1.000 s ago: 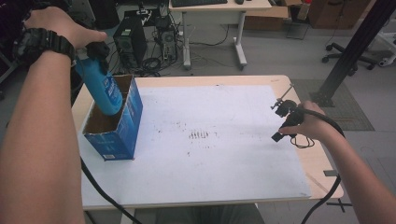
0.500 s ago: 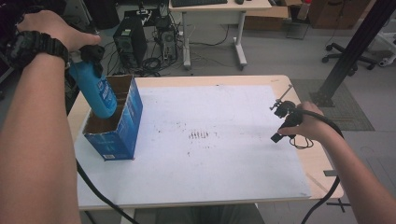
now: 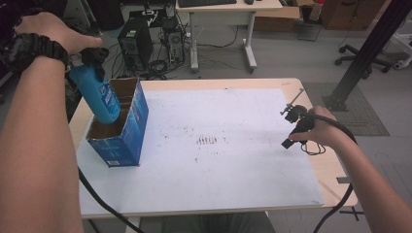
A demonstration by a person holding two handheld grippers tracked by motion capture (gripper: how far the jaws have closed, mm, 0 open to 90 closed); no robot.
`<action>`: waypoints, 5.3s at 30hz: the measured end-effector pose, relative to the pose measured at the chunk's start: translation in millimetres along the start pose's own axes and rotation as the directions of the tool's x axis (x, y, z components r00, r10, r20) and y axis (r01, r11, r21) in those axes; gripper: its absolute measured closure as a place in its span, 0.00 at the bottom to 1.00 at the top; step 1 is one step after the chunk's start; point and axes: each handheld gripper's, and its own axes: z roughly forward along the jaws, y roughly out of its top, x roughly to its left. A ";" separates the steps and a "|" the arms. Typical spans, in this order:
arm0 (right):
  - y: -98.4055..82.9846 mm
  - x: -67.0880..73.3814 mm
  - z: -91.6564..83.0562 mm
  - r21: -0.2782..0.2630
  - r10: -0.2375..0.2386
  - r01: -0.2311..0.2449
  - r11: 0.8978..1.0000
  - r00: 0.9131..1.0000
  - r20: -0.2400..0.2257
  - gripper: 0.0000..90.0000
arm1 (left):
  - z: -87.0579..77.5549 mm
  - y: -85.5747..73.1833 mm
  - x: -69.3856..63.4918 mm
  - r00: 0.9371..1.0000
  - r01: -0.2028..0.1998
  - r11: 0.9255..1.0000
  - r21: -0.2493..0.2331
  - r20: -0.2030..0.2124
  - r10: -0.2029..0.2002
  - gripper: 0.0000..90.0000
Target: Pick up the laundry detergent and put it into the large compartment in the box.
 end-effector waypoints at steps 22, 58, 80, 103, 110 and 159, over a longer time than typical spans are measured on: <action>-1.4 0.4 3.6 0.003 0.002 -0.002 1.000 1.000 -0.004 0.25 | 20.9 3.0 -1.0 1.000 -0.008 1.000 0.022 -0.001 0.008 0.42; 0.3 2.1 8.9 0.018 0.003 -0.002 1.000 1.000 -0.006 0.25 | 65.3 6.5 4.0 1.000 -0.020 0.997 0.068 0.000 0.020 0.42; -2.1 1.1 12.3 0.027 0.007 -0.007 1.000 1.000 -0.009 0.25 | 83.0 7.7 3.0 1.000 -0.027 0.996 0.081 0.003 0.027 0.42; -3.3 1.6 17.2 0.031 0.008 -0.007 0.999 1.000 -0.016 0.25 | 103.6 8.1 -1.1 0.999 -0.042 0.994 0.099 -0.017 0.044 0.42; -4.0 1.2 18.5 0.031 0.009 -0.008 0.999 1.000 -0.015 0.25 | 108.1 7.4 0.2 0.999 -0.038 0.994 0.104 -0.005 0.038 0.42; -6.0 2.8 25.9 0.038 0.014 -0.013 0.999 1.000 -0.025 0.24 | 156.6 3.5 0.5 0.999 -0.049 0.987 0.152 0.018 0.047 0.42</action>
